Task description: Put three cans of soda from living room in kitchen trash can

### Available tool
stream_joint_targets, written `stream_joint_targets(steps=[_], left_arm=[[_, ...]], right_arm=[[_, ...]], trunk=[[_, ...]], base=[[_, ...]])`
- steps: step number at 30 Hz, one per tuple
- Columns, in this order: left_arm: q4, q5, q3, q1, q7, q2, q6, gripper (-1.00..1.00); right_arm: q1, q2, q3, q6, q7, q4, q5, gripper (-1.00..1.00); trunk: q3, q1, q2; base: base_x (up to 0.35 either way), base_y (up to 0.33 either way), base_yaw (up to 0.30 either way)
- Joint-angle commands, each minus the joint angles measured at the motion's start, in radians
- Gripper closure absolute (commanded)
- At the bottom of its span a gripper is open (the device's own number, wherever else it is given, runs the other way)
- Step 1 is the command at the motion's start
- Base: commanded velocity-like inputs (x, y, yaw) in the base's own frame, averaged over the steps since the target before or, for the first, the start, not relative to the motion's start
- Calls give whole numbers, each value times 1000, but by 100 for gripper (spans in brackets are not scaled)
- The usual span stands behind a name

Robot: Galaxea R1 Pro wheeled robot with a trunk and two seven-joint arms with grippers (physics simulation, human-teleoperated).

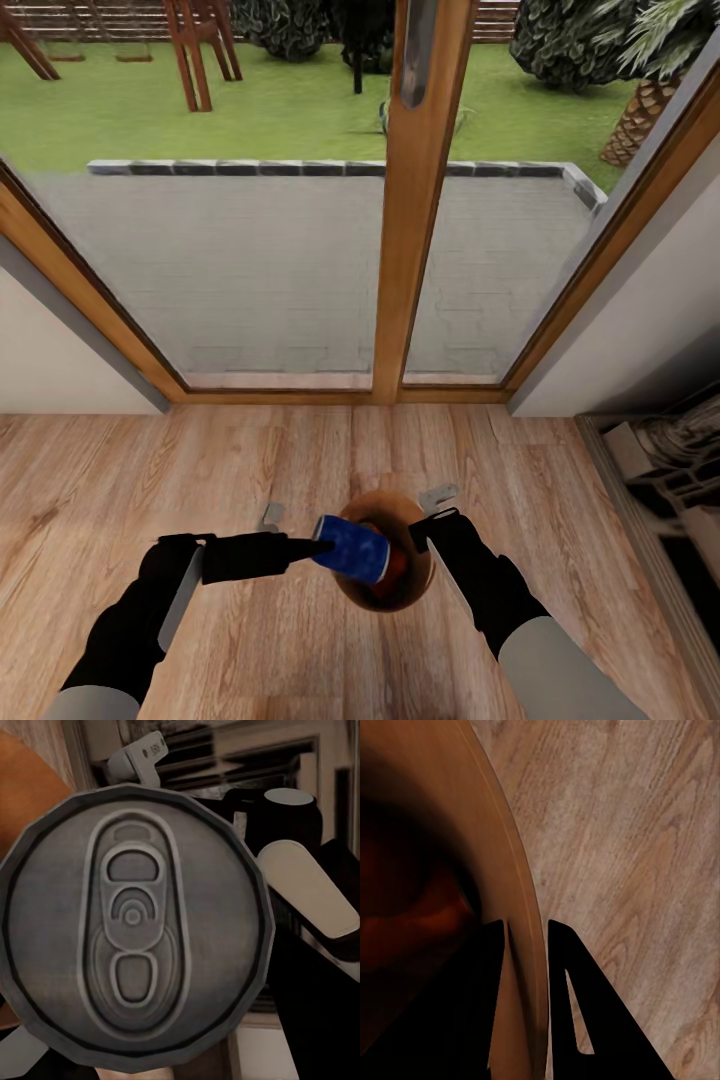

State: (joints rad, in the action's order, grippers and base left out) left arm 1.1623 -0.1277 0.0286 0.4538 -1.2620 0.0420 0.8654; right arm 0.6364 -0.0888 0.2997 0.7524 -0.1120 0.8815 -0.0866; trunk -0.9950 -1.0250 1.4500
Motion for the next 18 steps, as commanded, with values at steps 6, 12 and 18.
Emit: stream_joint_targets(steps=[6,12,18], left_arm=[[10,0,-1,0,24,-12,-3,100],[15,1,-1,0,28,-13,-3,100],[16,6,-31,0,41,-14,-3,100]], right_arm=[[0,0,0,-1,0,0,9,100],[0,-3,0,0,0,1,8,100],[0,-10,0,0,-6,1,8,100]], trunk=[[0,0,0],[0,0,0],[0,0,0]], base=[[0,0,0],[0,0,0],[0,0,0]])
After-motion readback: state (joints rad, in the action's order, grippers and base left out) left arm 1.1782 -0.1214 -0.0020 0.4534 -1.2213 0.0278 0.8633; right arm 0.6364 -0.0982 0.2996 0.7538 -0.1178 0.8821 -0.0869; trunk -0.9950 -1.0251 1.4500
